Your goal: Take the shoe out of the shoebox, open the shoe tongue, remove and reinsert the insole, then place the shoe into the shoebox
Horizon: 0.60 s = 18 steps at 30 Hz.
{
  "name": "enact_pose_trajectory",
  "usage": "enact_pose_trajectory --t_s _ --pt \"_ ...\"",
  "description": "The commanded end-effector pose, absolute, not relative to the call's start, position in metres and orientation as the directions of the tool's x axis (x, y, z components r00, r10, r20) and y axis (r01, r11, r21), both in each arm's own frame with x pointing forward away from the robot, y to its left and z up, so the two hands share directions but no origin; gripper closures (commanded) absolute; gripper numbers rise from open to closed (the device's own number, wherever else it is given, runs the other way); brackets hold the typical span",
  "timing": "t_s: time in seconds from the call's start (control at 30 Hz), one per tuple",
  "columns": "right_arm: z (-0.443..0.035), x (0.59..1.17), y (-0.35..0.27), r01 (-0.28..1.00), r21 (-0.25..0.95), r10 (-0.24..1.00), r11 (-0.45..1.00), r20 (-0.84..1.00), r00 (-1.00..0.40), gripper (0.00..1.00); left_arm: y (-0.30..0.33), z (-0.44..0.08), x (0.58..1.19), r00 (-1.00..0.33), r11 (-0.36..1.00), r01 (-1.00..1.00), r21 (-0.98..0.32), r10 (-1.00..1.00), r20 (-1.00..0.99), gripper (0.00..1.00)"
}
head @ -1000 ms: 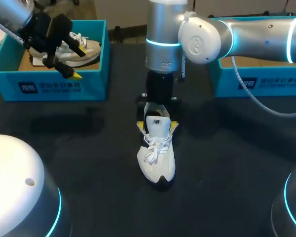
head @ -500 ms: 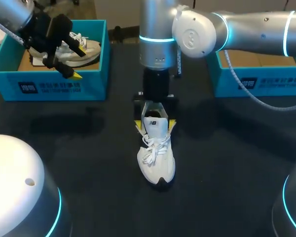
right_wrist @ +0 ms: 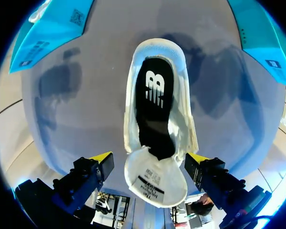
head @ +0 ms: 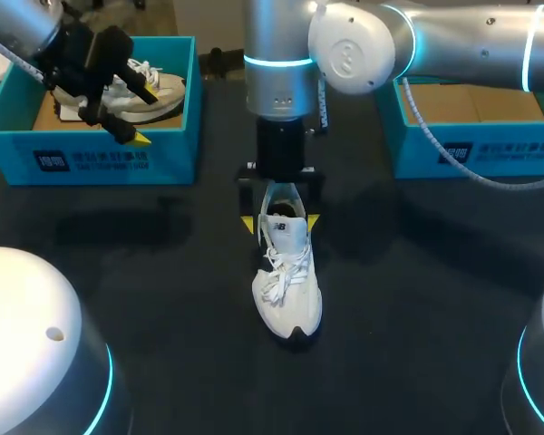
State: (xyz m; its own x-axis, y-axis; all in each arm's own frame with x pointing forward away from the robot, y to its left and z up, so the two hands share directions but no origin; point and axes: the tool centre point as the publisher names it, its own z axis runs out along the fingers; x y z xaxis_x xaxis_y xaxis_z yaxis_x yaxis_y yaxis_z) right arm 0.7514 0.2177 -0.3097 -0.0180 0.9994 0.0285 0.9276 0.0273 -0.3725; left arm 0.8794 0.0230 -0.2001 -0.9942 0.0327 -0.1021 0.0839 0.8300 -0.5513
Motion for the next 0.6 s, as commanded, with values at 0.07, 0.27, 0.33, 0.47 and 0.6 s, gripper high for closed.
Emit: enact_pose_trajectory --t_s 0.07,0.27,0.33,0.47,0.6 --pt "-0.298 0.741 0.218 0.934 -0.358 1.0 0.014 0.014 -0.01 0.0 0.023 -0.2 0.878 -0.994 0.831 0.085 -0.549 0.033 -0.103 0.0" --pt "-0.288 0.722 0.216 0.937 -0.346 0.999 -0.042 -0.017 0.038 0.0 0.023 -0.2 0.878 -0.994 0.831 0.085 -0.549 0.033 -0.103 0.0" --pt "-0.286 0.715 0.216 0.936 -0.348 0.998 -0.055 -0.022 0.05 0.0 0.023 -0.2 0.878 -0.994 0.831 0.085 -0.549 0.033 -0.103 0.0" --pt "-0.283 0.703 0.217 0.934 -0.349 0.997 -0.08 -0.028 0.075 0.0 0.023 -0.2 0.878 -0.994 0.831 0.085 -0.549 0.033 -0.103 0.0" --pt "-0.281 0.694 0.219 0.931 -0.352 0.995 -0.095 -0.03 0.09 0.0 0.023 -0.2 0.878 -0.994 0.831 0.085 -0.549 0.033 -0.103 0.0"
